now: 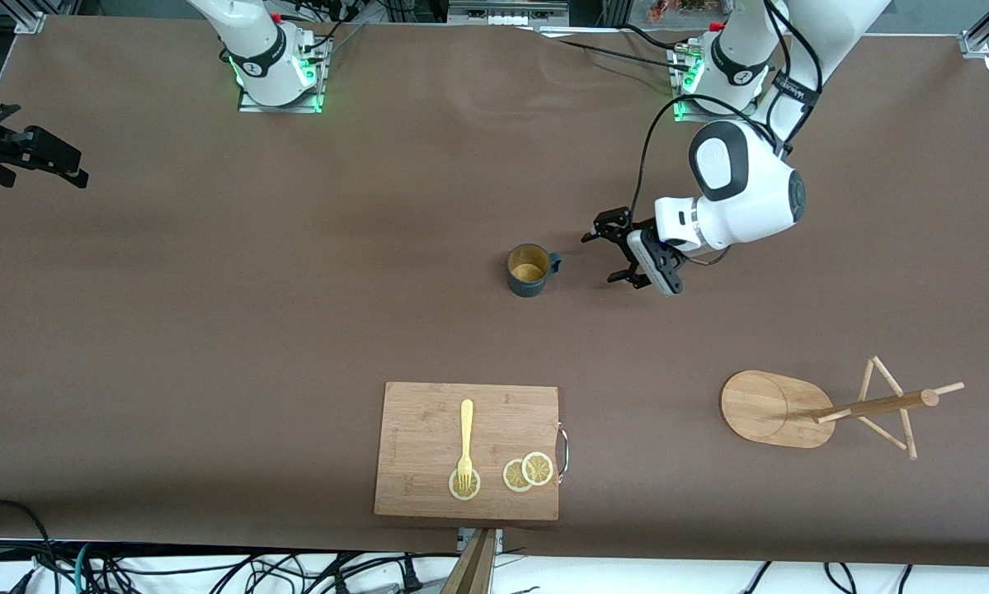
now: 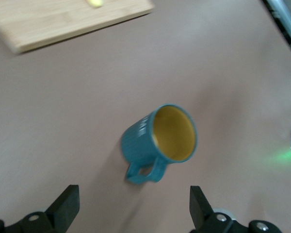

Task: Pass cup and hang on rack
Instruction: 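Close the left gripper on the mug handle, then lift the mug by its handle with the left gripper toward the rack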

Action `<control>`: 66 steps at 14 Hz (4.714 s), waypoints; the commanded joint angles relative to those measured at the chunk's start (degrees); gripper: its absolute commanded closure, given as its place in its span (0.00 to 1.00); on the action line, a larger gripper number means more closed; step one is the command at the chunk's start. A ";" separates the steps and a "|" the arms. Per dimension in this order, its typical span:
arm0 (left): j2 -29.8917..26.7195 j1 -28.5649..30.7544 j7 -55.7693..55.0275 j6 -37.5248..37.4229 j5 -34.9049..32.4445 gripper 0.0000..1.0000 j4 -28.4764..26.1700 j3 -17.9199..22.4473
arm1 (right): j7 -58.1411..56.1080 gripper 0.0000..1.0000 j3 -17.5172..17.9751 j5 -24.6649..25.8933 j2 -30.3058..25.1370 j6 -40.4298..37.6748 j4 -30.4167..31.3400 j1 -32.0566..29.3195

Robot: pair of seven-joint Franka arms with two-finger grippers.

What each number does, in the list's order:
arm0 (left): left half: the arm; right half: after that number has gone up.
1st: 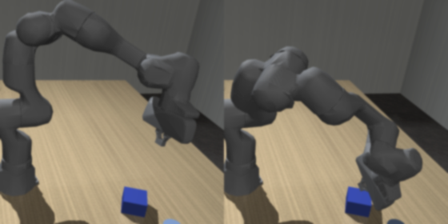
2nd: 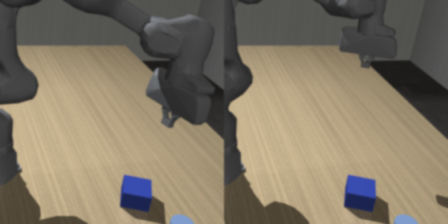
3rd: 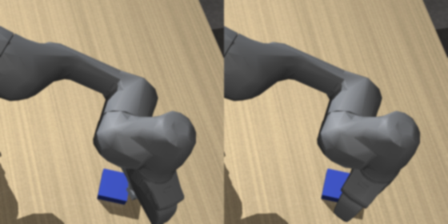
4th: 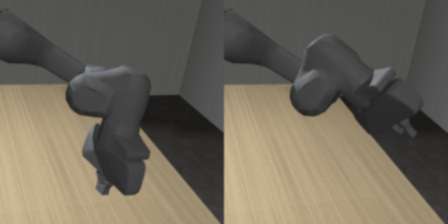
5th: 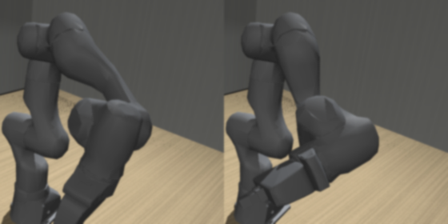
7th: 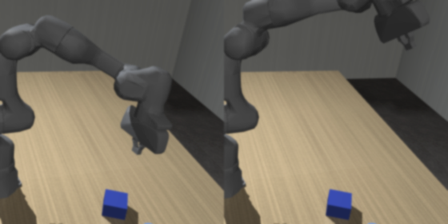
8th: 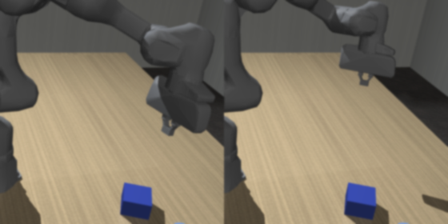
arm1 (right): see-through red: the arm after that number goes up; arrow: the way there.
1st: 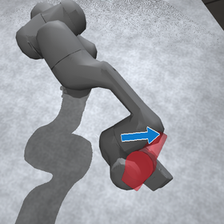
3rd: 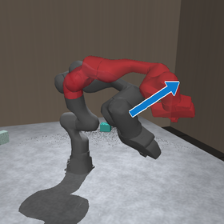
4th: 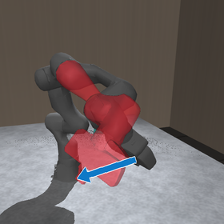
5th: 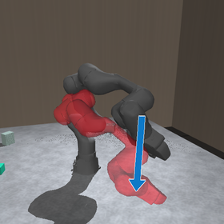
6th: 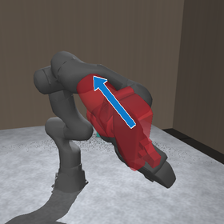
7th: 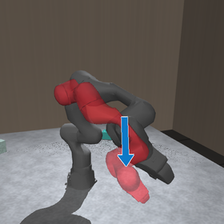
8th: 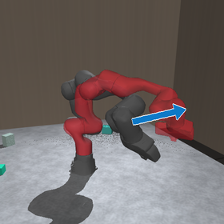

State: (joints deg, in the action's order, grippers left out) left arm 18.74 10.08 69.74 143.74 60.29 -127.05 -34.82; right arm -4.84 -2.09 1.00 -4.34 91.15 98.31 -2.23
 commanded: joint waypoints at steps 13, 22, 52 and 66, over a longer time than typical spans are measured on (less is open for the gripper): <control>22.73 7.59 69.35 -8.12 17.48 0.00 6.45 -3.77 | 0.97 0.00 -0.81 -1.61 1.79 -6.87 -2.43 1.00; 28.72 6.62 80.29 -8.12 19.43 0.01 9.54 -3.86 | 0.97 0.00 -0.89 -1.61 1.79 -6.95 -2.43 0.91; 30.31 5.39 81.79 -8.21 19.60 1.00 12.70 -2.89 | 0.88 0.00 -3.62 -1.88 2.06 -5.99 -2.95 0.73; 9.66 21.37 45.11 -26.11 14.79 1.00 5.32 -1.49 | 0.97 0.00 -3.27 -1.88 1.97 -6.52 -2.95 1.08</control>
State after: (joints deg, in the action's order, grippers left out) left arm 33.21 27.92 123.07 122.05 77.30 -119.07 -36.63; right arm -4.31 -5.32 -0.22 -2.55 85.32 96.31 -1.32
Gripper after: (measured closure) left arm 0.793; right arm 0.000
